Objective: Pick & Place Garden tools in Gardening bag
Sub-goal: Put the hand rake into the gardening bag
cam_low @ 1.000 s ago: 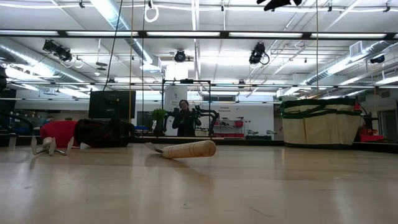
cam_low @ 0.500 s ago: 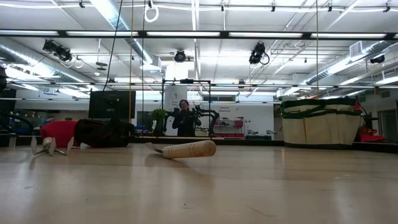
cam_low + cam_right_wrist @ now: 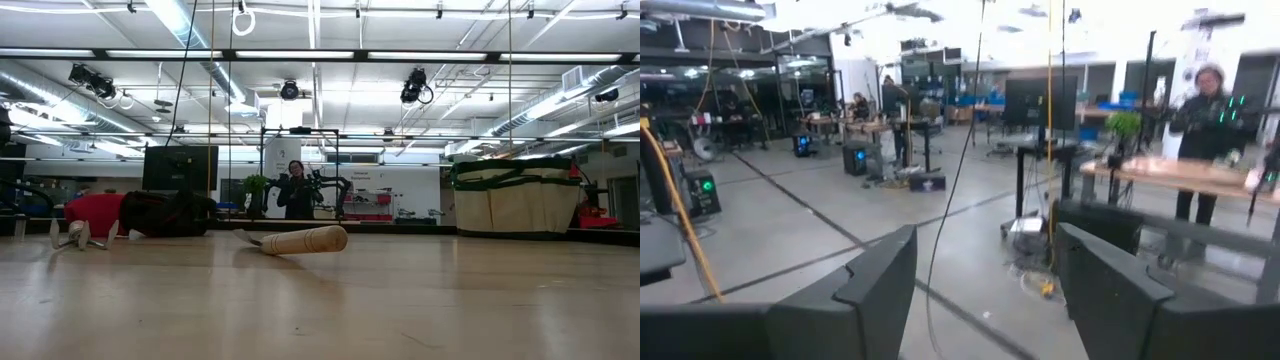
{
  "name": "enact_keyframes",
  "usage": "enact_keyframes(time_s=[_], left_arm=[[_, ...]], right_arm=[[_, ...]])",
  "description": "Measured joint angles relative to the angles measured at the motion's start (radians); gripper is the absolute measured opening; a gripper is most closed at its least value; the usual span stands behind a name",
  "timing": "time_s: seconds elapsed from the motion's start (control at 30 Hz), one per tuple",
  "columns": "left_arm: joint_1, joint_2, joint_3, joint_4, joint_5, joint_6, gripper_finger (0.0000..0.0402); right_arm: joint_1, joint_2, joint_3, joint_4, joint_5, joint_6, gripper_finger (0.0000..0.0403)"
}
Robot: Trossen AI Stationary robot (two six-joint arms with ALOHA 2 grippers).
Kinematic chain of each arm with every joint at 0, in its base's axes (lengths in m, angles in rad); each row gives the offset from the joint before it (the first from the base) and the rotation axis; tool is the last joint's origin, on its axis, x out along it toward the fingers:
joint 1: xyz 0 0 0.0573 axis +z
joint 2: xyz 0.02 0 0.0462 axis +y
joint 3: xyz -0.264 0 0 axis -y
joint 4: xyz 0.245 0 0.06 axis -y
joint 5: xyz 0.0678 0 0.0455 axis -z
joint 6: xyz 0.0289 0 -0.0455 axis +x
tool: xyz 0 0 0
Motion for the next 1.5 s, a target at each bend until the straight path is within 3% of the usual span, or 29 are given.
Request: enact_keyframes(time_s=[0.37,0.57,0.67,0.93,1.13,1.5], left_arm=[[0.0,0.0,0.0,-0.007,0.0,0.0,0.0177],[0.0,0.0,0.0,-0.088,0.0,-0.006,0.0177],[0.0,0.0,0.0,-0.131,-0.002,-0.003,0.0177],[0.001,0.012,-0.003,-0.159,0.01,-0.027,0.0177],[0.001,0.016,-0.077,-0.163,-0.032,-0.077,0.0177],[-0.022,0.014,-0.189,-0.185,0.004,-0.107,0.0177]], right_arm=[[0.0,0.0,0.0,-0.012,-0.023,0.032,0.024],[0.001,0.0,0.0,-0.12,-0.25,0.004,0.024],[0.018,0.0,0.0,-0.159,-0.288,-0.004,0.024],[0.087,0.0,0.0,-0.238,-0.289,-0.026,0.024],[0.155,0.006,0.001,-0.255,-0.289,-0.033,0.024],[0.282,0.032,0.001,-0.286,-0.21,-0.025,0.024]])
